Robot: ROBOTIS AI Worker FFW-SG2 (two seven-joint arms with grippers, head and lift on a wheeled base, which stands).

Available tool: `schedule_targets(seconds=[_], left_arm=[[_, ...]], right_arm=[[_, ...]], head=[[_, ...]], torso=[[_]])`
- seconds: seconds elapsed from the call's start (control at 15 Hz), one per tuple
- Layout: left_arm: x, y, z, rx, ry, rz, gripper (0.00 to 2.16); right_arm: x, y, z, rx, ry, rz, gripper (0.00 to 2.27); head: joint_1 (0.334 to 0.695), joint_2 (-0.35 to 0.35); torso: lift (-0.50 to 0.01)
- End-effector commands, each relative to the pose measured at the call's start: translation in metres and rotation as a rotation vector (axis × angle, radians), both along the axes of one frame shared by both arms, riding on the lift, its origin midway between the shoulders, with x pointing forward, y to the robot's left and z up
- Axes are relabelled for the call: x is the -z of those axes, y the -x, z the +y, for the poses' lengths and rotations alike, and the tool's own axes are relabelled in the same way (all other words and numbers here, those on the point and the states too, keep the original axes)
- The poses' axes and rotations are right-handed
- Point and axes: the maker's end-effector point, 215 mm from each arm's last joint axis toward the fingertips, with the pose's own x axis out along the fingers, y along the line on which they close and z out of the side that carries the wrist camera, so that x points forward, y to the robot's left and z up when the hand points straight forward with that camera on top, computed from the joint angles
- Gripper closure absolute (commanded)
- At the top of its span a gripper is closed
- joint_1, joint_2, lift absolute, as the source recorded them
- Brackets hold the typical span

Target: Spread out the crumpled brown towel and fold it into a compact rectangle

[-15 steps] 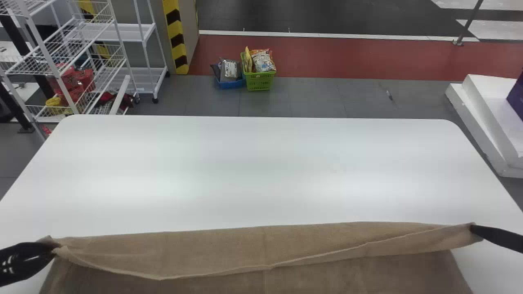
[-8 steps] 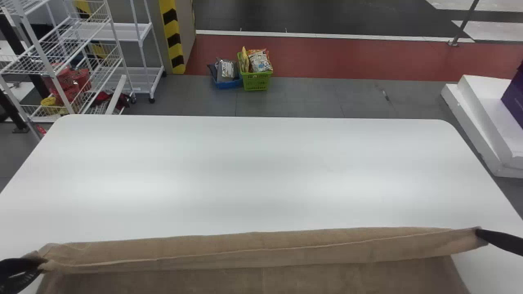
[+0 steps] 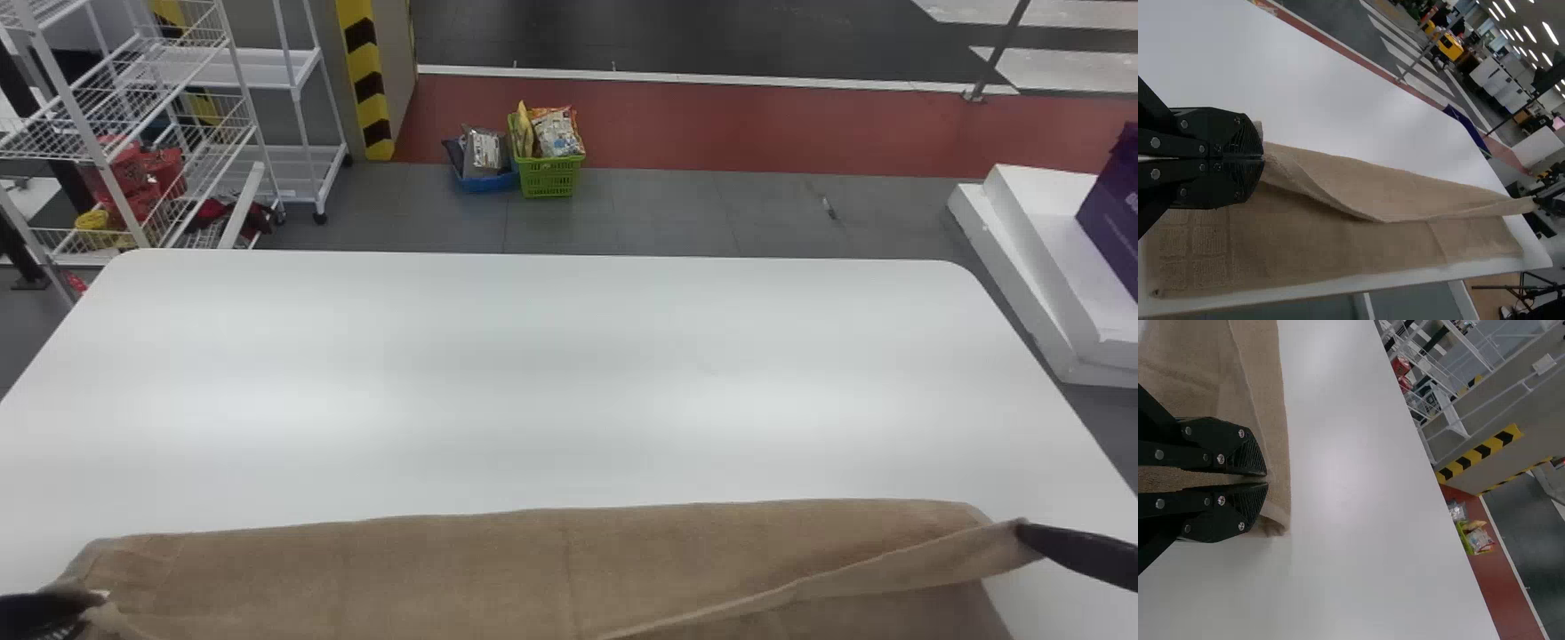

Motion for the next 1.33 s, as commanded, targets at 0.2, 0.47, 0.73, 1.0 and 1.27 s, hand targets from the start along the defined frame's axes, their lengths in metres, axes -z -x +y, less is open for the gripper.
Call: schedule_targets(seconds=[0.2, 0.47, 0.73, 1.0, 1.27], left_arm=[[0.01, 0.006, -0.012, 0.042, -0.021, -0.006, 1.72], [0.009, 0.009, -0.009, 0.053, -0.049, -0.019, 1.72], [0.0, 0.019, -0.002, 0.055, -0.071, -0.028, 1.72], [-0.002, 0.027, -0.003, 0.062, -0.082, -0.023, 1.72], [0.001, 0.033, -0.002, 0.069, -0.091, -0.02, 1.72]], right_arm=[[0.018, 0.007, 0.014, -0.063, 0.053, 0.002, 1.02], [0.017, 0.009, 0.014, -0.076, 0.073, -0.007, 1.02], [0.006, 0.009, 0.009, -0.061, 0.082, -0.022, 1.02], [0.001, 0.011, 0.011, -0.058, 0.085, -0.028, 1.02], [0.0, 0.017, 0.007, -0.048, 0.087, -0.027, 1.02]], head=[[0.695, -0.053], [0.695, -0.048], [0.695, -0.044], [0.695, -0.044], [0.695, -0.044]], torso=[[-0.127], [-0.127], [-0.127], [-0.127], [-0.127]])
